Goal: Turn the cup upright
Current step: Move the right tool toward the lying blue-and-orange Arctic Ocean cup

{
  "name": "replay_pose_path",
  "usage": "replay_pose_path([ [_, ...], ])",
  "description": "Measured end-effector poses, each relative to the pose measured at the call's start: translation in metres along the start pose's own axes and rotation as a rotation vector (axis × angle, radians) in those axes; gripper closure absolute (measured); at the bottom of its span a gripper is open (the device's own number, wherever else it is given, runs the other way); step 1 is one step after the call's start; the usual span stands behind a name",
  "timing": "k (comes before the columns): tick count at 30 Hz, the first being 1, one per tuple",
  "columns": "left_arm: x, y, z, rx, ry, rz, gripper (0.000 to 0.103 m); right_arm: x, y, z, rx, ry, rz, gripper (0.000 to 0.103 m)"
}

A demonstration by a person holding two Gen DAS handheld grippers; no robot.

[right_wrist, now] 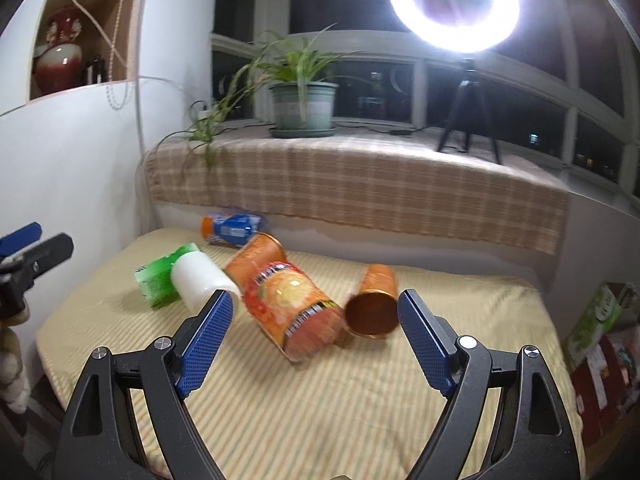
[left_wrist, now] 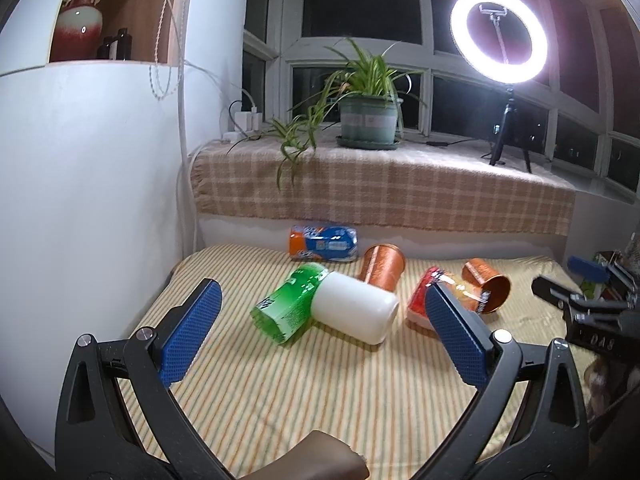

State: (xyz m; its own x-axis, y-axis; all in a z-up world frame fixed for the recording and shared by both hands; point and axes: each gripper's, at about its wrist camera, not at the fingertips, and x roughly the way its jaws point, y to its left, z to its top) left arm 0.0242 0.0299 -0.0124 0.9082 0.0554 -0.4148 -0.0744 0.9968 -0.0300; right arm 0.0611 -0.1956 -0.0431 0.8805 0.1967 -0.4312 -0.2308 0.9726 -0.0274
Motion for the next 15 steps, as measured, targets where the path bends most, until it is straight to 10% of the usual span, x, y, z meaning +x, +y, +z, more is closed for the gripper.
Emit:
replay_pose_path([
  [15, 0.023, 0.054, -0.023, -0.007, 0.073, 0.121, 0.000, 0.116, 0.063, 0.074, -0.415, 0.122, 0.238, 0.019],
])
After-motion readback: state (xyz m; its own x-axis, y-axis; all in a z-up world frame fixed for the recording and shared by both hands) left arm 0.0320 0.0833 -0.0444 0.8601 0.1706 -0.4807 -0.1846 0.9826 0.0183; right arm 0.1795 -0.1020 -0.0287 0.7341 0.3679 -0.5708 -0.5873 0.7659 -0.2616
